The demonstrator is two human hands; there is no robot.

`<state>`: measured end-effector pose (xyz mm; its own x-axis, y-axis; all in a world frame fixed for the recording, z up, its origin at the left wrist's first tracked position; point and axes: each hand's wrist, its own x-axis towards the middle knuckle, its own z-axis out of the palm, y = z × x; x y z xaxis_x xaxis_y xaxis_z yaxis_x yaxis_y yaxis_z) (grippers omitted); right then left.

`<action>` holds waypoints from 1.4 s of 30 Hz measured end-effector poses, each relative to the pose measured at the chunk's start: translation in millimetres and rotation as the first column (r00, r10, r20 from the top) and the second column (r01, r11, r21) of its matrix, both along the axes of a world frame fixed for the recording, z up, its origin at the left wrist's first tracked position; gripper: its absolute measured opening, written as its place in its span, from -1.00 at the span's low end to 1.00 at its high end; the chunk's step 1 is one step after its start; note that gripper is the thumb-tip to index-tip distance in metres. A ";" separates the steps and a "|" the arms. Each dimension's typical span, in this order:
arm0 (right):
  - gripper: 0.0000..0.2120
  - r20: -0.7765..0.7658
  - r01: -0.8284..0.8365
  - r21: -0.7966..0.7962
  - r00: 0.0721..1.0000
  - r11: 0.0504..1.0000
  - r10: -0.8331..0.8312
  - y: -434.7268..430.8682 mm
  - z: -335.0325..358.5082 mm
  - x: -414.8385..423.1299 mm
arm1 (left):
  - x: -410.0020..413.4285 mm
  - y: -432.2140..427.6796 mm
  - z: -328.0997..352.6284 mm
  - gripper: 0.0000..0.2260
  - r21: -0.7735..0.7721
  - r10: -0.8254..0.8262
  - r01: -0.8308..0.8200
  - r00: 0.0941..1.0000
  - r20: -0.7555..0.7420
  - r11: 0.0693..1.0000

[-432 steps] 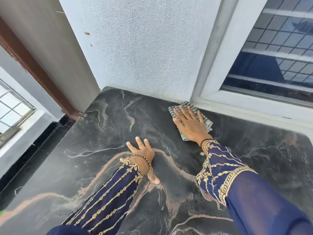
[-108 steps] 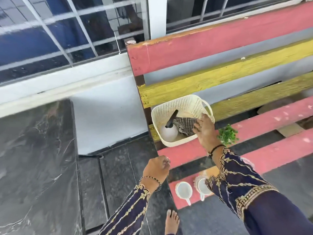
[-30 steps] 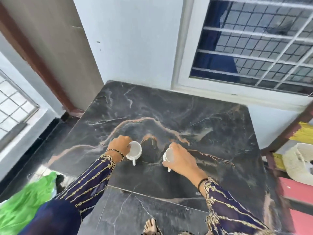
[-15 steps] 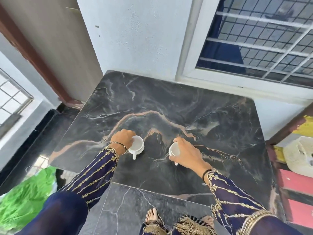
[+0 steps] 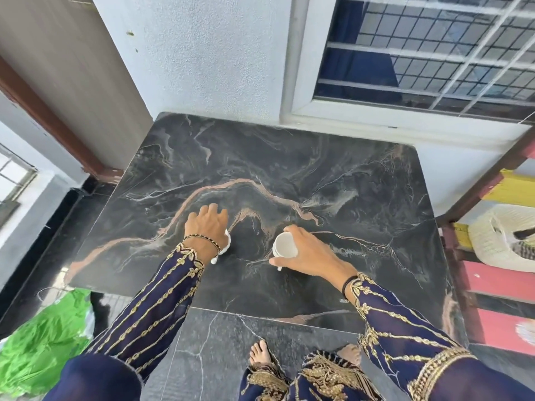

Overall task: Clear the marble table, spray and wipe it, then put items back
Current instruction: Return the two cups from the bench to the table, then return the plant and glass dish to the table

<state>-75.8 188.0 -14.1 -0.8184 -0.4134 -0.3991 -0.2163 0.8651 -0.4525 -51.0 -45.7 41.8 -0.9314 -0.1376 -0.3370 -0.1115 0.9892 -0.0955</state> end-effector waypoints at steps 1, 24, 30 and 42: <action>-0.17 0.014 0.006 -0.028 1.000 1.000 -0.006 5.6 1.1 0.1 | -2.4 8.9 3.6 -0.64 0.000 -0.018 0.018 1.000 -0.009 1.000; -0.48 0.045 0.476 -0.389 0.865 0.789 -0.500 379.6 -11.0 -19.0 | -91.9 429.4 -14.1 -0.63 0.278 -0.481 0.482 0.873 -0.076 0.831; -0.61 0.098 0.645 -0.345 0.748 0.682 -0.657 558.6 -48.9 -22.1 | -109.9 610.3 -54.5 -0.66 0.355 -0.585 0.545 0.811 0.006 0.759; -0.48 0.016 0.861 0.050 0.506 0.506 -0.863 844.6 -194.0 10.6 | -148.4 911.2 -153.7 -0.56 0.510 -0.807 0.708 0.588 -0.045 0.488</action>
<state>-65.2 1032.6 -208.1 -0.7493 0.5018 -0.4322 0.6590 0.6295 -0.4116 -199.4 865.4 -111.9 -0.5138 0.7968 -0.3180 0.6722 0.6042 0.4279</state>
